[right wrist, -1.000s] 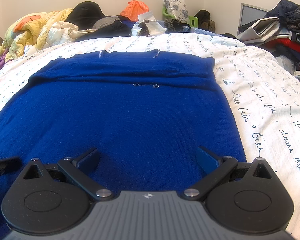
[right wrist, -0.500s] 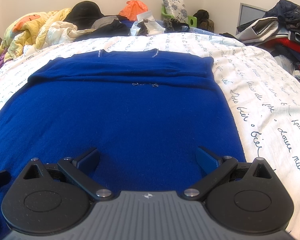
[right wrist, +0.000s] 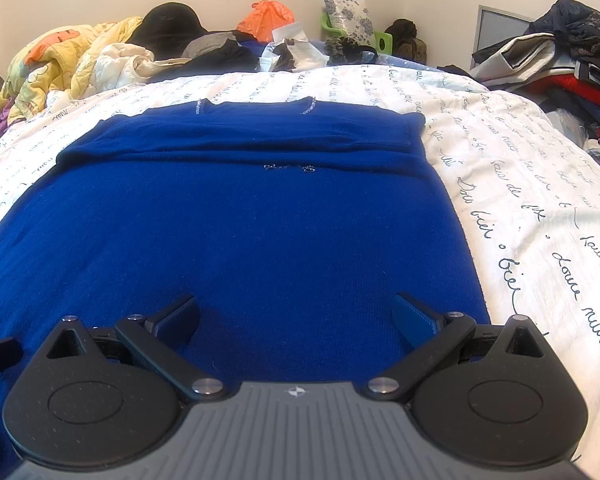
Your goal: Fold small clothes
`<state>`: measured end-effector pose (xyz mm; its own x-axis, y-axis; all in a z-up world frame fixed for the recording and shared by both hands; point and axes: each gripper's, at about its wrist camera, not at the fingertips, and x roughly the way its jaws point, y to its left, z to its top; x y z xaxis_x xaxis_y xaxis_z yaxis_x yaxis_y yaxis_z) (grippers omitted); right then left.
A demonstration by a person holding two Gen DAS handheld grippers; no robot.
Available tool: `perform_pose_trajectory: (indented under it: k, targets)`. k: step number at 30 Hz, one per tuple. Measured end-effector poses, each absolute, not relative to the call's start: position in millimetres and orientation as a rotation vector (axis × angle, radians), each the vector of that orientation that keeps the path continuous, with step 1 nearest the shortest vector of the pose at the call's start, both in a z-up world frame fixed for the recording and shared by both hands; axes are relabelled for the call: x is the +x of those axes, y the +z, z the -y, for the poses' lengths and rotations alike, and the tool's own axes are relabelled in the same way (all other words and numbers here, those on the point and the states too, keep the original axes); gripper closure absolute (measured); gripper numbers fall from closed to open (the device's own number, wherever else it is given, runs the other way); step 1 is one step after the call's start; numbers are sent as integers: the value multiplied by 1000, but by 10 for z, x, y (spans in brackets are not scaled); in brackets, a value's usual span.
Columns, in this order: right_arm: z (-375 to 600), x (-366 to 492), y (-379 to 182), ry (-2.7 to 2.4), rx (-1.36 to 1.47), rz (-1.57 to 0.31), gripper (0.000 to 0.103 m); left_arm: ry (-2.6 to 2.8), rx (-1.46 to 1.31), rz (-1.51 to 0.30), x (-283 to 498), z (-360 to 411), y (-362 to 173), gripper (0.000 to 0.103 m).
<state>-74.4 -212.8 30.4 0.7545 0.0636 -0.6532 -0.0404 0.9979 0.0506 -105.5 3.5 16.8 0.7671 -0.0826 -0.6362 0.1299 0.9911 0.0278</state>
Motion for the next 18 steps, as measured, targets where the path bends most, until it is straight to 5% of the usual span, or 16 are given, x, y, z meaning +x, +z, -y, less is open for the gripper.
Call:
perform_pose_trajectory:
  k: [13,18]
  targets:
    - [2355,-1802,406,267,-19,-791,0,-120,91,-735,-1501,-487,281,0]
    - [3149,-2165,626,232,360,-838,0,-126,-153,-826,-1678,-1046,354,0]
